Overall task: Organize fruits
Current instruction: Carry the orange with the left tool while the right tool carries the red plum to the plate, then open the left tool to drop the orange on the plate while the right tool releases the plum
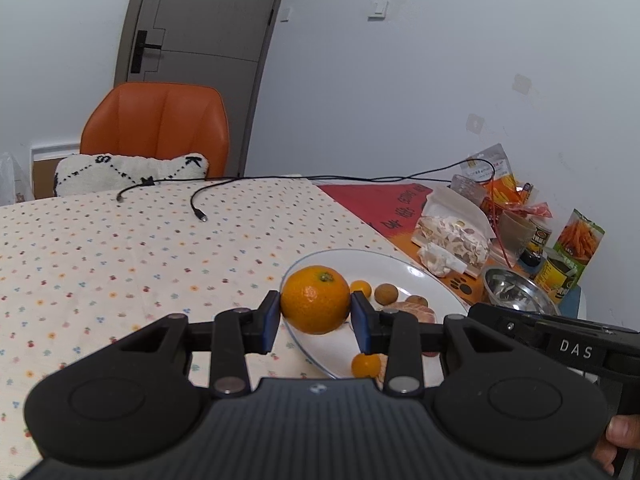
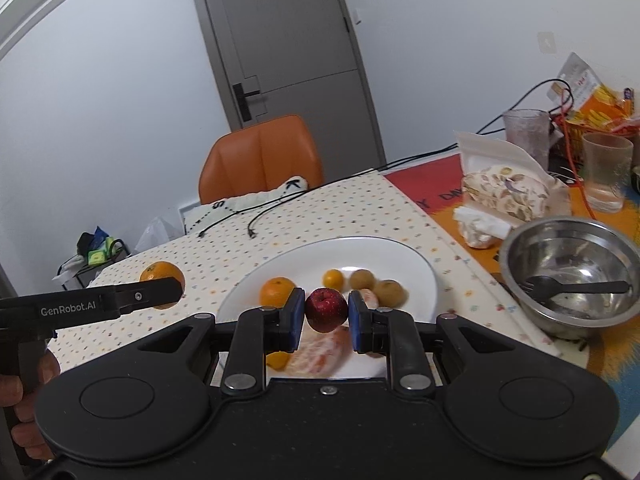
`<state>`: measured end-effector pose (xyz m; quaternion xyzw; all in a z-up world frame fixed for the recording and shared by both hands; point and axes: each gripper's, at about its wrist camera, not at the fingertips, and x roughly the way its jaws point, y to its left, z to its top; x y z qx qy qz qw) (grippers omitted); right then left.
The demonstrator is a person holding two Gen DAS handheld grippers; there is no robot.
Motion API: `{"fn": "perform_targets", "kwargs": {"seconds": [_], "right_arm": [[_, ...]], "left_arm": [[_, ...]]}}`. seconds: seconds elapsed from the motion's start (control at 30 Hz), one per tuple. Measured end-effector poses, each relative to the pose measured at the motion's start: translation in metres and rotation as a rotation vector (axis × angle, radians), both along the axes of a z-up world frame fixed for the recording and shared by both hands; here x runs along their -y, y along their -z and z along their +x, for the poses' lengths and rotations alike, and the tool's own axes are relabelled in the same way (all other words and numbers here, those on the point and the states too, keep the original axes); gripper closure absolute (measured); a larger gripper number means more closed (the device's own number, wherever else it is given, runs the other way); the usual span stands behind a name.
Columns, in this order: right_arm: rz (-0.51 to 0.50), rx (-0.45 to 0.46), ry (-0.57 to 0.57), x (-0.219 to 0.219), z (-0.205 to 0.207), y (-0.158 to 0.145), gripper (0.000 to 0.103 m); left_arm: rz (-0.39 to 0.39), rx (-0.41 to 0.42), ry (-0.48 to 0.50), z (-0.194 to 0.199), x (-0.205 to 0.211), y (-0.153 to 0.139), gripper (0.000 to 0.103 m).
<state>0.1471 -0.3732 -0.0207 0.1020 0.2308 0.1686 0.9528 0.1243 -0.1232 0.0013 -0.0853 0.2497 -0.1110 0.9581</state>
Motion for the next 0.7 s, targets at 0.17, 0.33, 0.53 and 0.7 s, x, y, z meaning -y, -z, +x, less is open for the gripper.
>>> {"fn": "perform_targets", "kwargs": {"seconds": [0.17,0.33,0.53,0.7], "right_arm": [[0.001,-0.015,0.005,0.005,0.004,0.006,0.081],[0.0,-0.027,0.002,0.005,0.008,0.01,0.081],[-0.008,-0.042,-0.007,0.002,0.011,0.014,0.081],[-0.004,-0.055,-0.007,0.0,0.013,0.018,0.081]], "left_arm": [[-0.001,-0.021,0.013,0.007,0.007,0.007,0.067],[-0.005,-0.042,0.023,0.016,0.011,0.013,0.067],[-0.015,-0.035,0.031,0.024,0.015,0.013,0.063],[-0.01,-0.034,0.018,0.024,0.009,0.01,0.062]]}}
